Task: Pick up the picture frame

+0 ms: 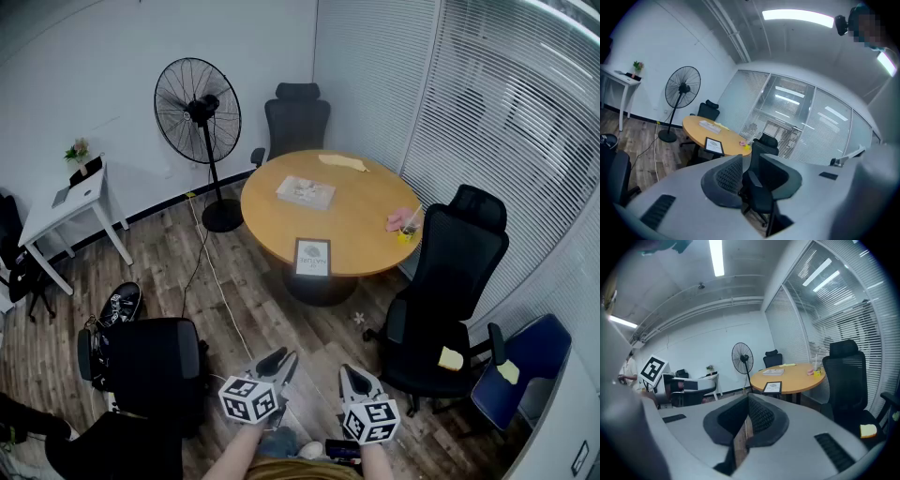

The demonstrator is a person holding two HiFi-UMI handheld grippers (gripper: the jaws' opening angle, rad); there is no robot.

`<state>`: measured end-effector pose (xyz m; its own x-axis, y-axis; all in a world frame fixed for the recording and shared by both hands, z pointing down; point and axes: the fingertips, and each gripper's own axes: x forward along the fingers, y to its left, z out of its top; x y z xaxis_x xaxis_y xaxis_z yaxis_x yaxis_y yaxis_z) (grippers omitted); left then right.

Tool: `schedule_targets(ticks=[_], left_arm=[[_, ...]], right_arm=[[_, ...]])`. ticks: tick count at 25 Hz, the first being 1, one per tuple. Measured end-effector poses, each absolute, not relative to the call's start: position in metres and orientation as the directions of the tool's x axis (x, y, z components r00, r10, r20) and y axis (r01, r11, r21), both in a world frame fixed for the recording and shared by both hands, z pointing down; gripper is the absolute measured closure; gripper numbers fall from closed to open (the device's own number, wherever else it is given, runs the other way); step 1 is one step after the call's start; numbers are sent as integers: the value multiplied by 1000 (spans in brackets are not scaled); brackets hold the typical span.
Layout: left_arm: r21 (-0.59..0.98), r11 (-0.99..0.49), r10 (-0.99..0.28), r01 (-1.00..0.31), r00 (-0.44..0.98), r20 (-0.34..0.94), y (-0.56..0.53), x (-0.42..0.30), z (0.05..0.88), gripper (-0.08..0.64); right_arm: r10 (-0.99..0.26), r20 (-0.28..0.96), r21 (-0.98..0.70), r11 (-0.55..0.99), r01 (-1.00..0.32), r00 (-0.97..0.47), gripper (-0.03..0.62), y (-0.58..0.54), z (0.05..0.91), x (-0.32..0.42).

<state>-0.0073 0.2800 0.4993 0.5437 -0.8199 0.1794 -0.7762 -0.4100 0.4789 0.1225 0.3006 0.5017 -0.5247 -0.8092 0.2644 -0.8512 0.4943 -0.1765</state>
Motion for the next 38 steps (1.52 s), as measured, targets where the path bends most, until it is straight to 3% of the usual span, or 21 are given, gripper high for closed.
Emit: schedule_targets(ticks=[23, 38], left_arm=[[448, -364, -843, -817, 493, 214, 273, -22, 501, 394], [496, -404, -800, -769, 560, 217, 28, -54, 521, 390]], right_arm=[[-807, 216, -278, 488, -827, -549, 580, 290, 494, 124], [-858, 248, -275, 383, -882, -450, 580, 70, 511, 103]])
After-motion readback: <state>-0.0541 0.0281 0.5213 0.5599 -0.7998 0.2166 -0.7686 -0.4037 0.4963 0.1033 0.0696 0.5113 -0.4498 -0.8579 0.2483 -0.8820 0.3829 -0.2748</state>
